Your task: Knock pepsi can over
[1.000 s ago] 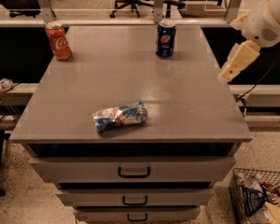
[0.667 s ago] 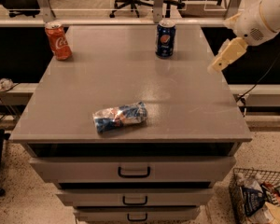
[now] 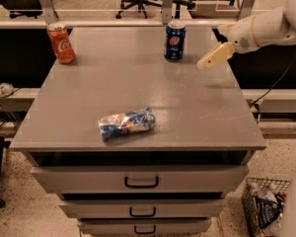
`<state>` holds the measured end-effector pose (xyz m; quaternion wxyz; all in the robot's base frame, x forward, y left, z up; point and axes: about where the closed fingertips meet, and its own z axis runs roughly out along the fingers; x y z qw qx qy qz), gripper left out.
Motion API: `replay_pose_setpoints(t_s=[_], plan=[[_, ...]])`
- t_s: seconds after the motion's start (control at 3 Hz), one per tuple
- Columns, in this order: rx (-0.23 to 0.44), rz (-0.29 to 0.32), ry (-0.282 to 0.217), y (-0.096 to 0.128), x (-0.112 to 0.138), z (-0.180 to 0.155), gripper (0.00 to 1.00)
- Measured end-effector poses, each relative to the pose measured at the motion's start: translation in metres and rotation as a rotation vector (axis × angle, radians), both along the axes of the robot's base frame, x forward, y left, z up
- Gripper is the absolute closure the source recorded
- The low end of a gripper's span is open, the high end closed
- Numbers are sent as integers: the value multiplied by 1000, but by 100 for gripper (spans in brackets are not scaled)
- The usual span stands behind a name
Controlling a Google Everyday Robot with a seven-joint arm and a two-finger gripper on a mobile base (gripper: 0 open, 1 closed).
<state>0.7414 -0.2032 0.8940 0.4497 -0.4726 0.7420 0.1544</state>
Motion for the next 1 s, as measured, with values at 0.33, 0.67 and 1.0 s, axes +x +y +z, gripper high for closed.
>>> replay_pose_setpoints(t_s=[0.33,0.67,1.0], plan=[[144,35,-18,29,27,-15,0],[251,93,-20,65,39,-19,0],[334,163,-5,99,36,-18,0]])
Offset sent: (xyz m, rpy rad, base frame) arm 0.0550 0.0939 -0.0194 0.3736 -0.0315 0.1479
